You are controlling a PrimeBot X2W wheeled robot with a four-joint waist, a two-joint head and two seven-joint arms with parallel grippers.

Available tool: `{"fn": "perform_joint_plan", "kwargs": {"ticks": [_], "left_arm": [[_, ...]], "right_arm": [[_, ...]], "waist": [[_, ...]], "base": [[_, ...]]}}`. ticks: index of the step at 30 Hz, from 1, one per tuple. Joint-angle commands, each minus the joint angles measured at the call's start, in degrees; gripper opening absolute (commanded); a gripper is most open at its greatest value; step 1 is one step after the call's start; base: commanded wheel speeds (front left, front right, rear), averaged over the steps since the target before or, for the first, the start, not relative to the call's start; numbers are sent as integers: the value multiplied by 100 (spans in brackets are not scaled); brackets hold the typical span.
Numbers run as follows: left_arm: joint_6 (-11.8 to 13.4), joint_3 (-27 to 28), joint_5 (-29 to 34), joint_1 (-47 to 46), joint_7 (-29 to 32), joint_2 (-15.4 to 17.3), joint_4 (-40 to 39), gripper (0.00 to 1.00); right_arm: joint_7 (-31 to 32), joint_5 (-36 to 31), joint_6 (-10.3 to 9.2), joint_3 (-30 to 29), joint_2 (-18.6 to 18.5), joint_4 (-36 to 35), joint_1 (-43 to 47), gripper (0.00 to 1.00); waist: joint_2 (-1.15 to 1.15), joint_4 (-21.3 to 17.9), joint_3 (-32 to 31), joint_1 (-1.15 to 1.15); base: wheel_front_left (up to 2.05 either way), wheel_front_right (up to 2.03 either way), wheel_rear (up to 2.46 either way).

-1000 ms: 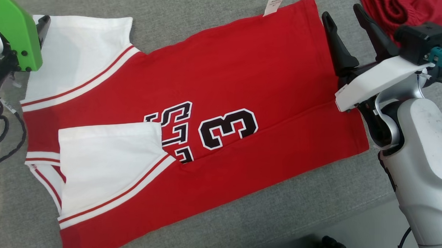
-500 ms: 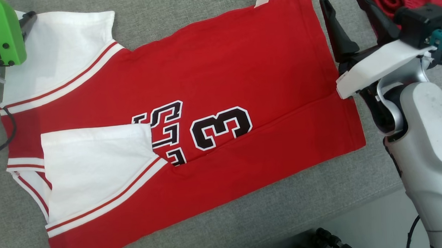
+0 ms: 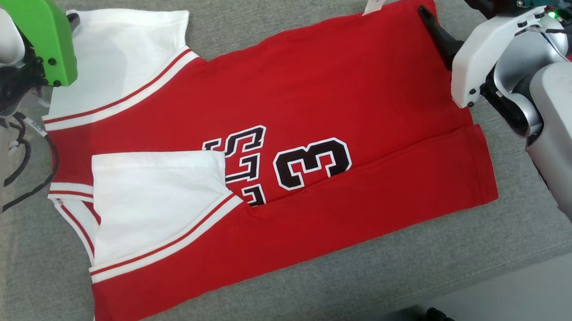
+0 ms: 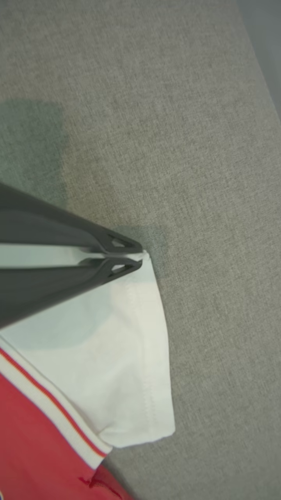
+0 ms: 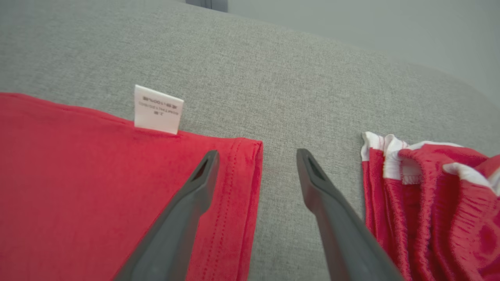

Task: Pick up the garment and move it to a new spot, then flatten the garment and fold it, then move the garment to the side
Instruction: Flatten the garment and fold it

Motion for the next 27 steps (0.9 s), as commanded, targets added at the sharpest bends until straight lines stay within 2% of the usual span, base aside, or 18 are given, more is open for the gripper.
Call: {"fn": "perform_joint_plan", "kwargs": {"ticks": [1, 9, 11, 12, 13, 14, 15, 16, 27], "left_arm": [[-25, -31, -36, 15, -36, -52, -63, 0], [-27, -129, -210, -22, -135, -213, -157, 0], [-31, -173, -246, -41, -175, -244, -149, 0], [-31, -188, -254, -48, -190, -264, -158, 0], [-32, -203, -263, -49, -218, -279, -167, 0], [-33, -220, -273, -46, -234, -290, -169, 0], [-33, -226, -294, -45, -256, -289, -167, 0], [-34, -234, -321, -45, -289, -289, -162, 0], [-37, -346, -613, 47, -875, -201, -325, 0]], "right_arm": [[95, 109, -3, 122, -85, 119, -170, 100], [547, 663, -3, 967, -322, 926, -818, 100], [609, 874, -3, 1172, -368, 1054, -915, 69], [569, 957, -3, 1280, -412, 1112, -980, 49], [513, 987, -3, 1365, -450, 1152, -1034, 49], [464, 1037, -6, 1506, -488, 1204, -1079, 30], [419, 1090, -7, 1596, -508, 1256, -1110, 20], [353, 1157, -7, 1690, -525, 1308, -1154, 0], [-945, 1201, -7, 2261, -665, 1786, -1394, 0]], "waist": [[0, 137, -13, -1], [0, 357, -3, -1], [0, 401, -8, -1], [0, 419, -12, -1], [0, 431, -17, -1], [0, 444, -26, -1], [0, 451, -35, -1], [0, 458, -47, -1], [0, 484, -349, -1]], "base": [[0, 0, 0], [0, 0, 0], [0, 0, 0], [0, 0, 0], [0, 0, 0], [0, 0, 0], [0, 0, 0], [0, 0, 0], [0, 0, 0]]}}
